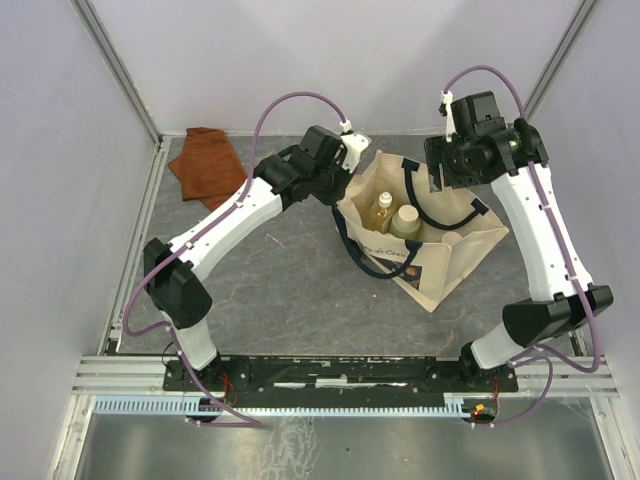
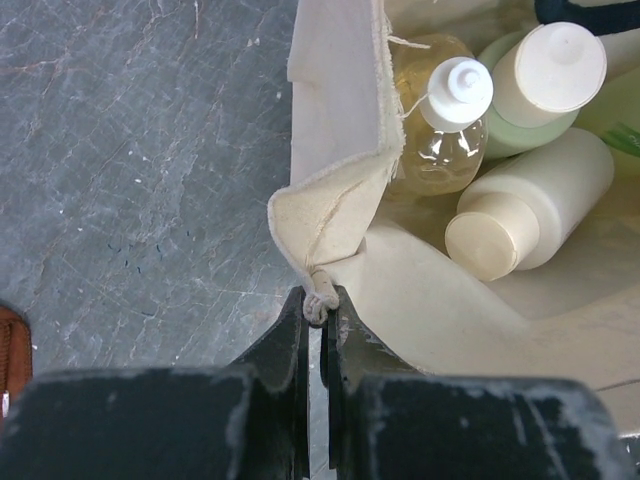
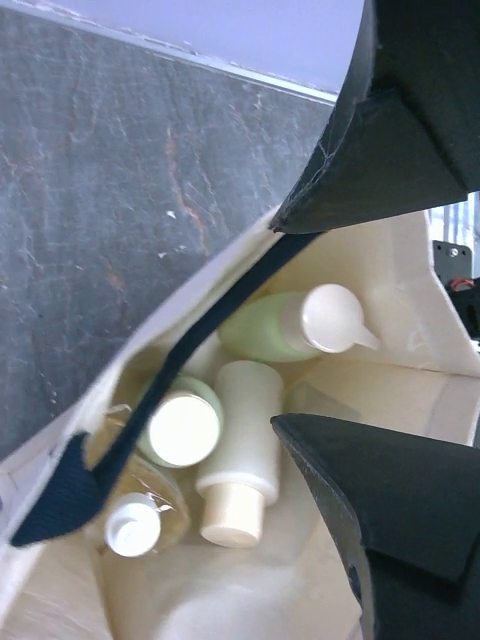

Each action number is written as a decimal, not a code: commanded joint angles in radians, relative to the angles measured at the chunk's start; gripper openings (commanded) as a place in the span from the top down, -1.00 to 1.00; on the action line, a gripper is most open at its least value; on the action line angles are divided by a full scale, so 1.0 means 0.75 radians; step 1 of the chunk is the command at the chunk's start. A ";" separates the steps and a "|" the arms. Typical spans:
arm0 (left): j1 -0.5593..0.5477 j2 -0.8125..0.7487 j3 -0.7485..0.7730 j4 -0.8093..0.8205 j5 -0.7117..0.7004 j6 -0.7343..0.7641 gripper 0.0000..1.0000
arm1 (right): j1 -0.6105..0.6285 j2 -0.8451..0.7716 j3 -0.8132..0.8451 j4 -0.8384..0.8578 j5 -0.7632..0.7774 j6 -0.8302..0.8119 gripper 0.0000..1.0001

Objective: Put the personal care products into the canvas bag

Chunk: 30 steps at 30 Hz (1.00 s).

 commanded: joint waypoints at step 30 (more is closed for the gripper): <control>0.349 -0.366 -0.222 0.019 -0.009 -0.060 -0.97 | -0.585 -0.108 -0.516 0.431 -0.128 0.035 -0.92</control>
